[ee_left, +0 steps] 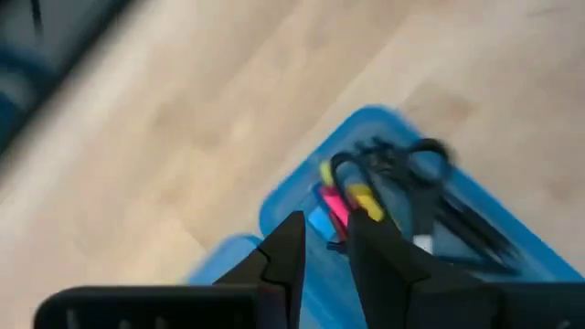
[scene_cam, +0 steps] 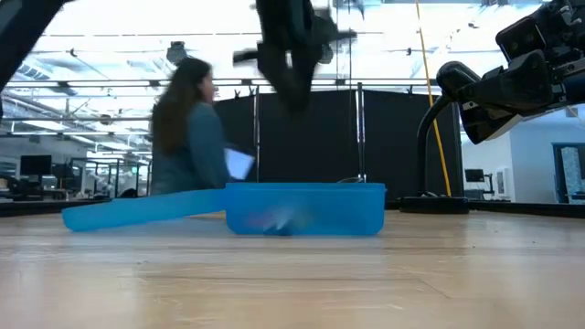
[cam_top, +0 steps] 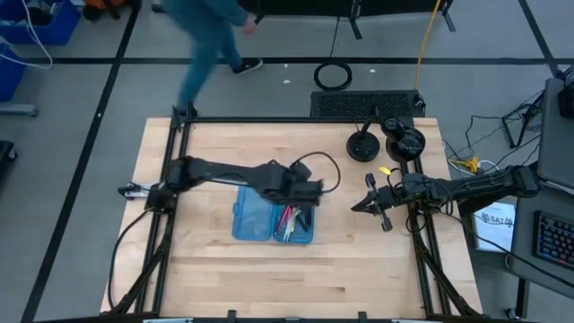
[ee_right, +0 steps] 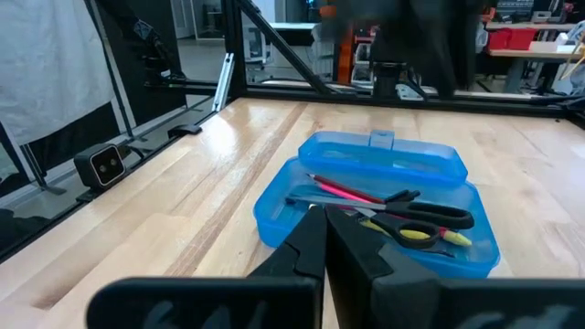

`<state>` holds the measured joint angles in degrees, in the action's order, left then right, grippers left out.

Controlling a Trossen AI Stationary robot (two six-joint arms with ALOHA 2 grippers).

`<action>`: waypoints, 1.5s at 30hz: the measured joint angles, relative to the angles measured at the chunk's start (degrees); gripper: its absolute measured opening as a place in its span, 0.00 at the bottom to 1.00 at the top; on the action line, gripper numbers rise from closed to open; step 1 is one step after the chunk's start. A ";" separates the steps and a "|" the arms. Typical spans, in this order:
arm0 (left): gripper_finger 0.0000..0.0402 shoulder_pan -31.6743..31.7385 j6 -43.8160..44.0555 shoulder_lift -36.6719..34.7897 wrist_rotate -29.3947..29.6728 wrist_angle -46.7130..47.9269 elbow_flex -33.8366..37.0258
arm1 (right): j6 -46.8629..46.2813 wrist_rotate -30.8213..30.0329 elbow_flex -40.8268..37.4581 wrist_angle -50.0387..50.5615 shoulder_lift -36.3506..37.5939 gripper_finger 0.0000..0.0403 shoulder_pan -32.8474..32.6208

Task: Pick & place school supplies into a supply box
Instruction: Return to Home Position

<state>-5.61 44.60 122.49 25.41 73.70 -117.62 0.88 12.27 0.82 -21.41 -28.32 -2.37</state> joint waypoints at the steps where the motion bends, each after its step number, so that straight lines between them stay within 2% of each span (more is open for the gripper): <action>1: 0.22 -0.92 -3.70 -1.89 1.57 -0.17 0.00 | -0.07 0.01 0.02 -0.13 0.00 0.00 0.02; 4: 0.20 -3.98 -14.55 -8.32 5.65 -1.02 0.02 | -1.09 0.04 0.00 -0.32 0.00 0.00 0.02; 7: 0.10 -7.60 -30.96 -14.70 6.16 -5.28 0.41 | -1.87 0.04 0.02 -1.56 0.00 0.00 0.02; 9: 0.03 -10.15 -42.86 -18.78 3.57 -9.36 2.03 | -1.95 0.04 0.02 -3.29 0.02 0.00 0.02; 11: 0.02 -11.32 -51.15 -23.34 -1.13 -14.61 4.75 | -2.29 0.07 0.02 -4.56 0.02 0.00 0.02; 16: 0.01 -8.21 -63.12 -39.28 -8.88 -27.06 18.36 | -3.24 2.85 0.02 -6.29 0.00 0.00 0.02; 19: 0.01 -4.57 -65.61 -50.08 -14.18 -35.77 31.80 | -3.95 3.76 0.02 -8.43 0.00 0.00 0.00; 22: 0.01 -0.47 -65.96 -61.70 -18.97 -48.45 47.07 | -4.78 4.49 0.02 -11.19 0.02 0.00 0.02; 25: 0.01 2.69 -62.58 -71.22 -21.21 -59.84 61.16 | -4.78 4.48 0.03 -12.94 0.02 0.00 0.04; 28: 0.01 4.00 -56.74 -78.07 -21.26 -65.35 72.33 | -4.78 4.48 0.04 -13.74 0.02 0.00 0.47; 32: 0.00 0.46 -50.80 -86.60 -19.43 -68.30 83.04 | -6.30 4.42 0.04 -13.52 0.00 0.00 1.28; 35: 0.00 -3.32 -51.16 -91.92 -14.72 -68.47 89.40 | -7.28 4.41 0.04 -13.01 0.02 0.00 1.66; 38: 0.00 -5.45 -53.14 -96.13 -9.56 -74.89 96.38 | -6.22 3.84 0.04 -13.11 0.04 0.00 1.68; 41: 0.00 -5.73 -55.40 -98.31 -10.68 -84.00 103.77 | -4.78 0.36 0.04 -13.09 0.03 0.00 1.68; 45: 0.00 -5.51 -56.30 -100.40 -13.01 -88.55 111.01 | -3.24 -3.36 0.04 -13.54 0.04 0.00 1.72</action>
<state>-11.12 -11.70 22.10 12.40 -14.84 -6.62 -2.35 8.92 0.86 -34.95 -28.27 -0.65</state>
